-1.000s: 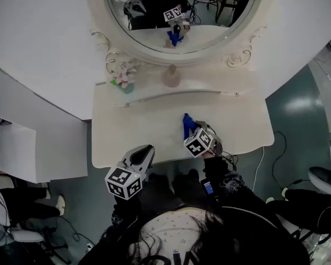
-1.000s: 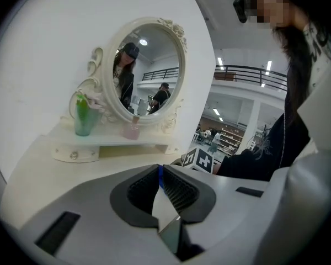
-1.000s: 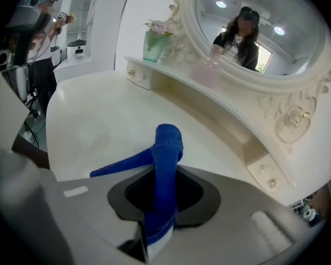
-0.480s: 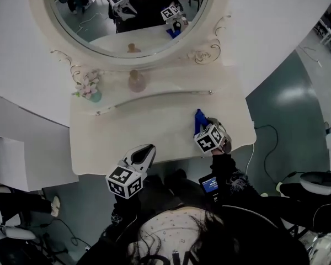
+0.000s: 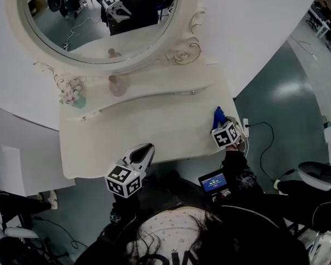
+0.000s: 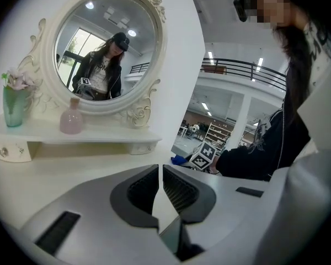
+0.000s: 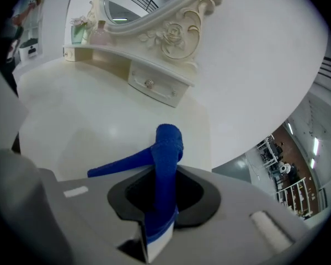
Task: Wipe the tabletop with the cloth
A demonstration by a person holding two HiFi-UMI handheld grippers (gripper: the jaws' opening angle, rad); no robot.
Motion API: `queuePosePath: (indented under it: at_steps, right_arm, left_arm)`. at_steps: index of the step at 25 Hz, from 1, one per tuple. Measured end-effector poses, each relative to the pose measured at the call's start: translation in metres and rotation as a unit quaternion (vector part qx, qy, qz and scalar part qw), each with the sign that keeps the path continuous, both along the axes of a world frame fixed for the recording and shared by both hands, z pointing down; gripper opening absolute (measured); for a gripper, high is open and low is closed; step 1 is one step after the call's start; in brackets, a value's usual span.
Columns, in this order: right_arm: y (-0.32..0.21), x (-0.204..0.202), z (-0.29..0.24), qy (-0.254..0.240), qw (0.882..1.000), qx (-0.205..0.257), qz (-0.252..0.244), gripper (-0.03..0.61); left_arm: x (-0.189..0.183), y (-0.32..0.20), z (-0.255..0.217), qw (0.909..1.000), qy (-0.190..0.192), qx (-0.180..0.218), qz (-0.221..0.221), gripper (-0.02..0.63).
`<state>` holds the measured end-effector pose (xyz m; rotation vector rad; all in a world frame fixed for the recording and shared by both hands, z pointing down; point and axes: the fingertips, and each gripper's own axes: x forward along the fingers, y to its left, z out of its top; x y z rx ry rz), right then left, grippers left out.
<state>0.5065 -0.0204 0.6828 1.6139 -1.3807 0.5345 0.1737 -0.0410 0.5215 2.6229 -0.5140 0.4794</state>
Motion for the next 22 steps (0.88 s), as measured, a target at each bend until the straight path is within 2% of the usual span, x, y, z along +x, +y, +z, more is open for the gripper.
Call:
queuePosePath:
  at_steps: [5,9,16,22]
  right_arm:
    - [0.021,0.035,-0.001,0.012,1.0,-0.002,0.021,0.074]
    - [0.03,0.051,-0.003,0.009,0.999,0.002,0.04,0.074]
    - [0.029,0.055,-0.003,0.023,0.999,-0.003,0.041,0.074]
    - [0.025,0.044,-0.016,0.03,0.999,-0.006,0.035,0.075]
  left_arm:
    - [0.016,0.011,0.0,0.9999,-0.005,-0.002,0.011,0.003]
    - [0.012,0.014,0.001,0.9999,-0.015,-0.003,0.006,0.003]
    - [-0.017,0.009,0.003,0.9992,-0.028,-0.006,-0.026,0.003]
    - [-0.044,0.005,0.0,0.999,-0.023,-0.006,-0.038,0.003]
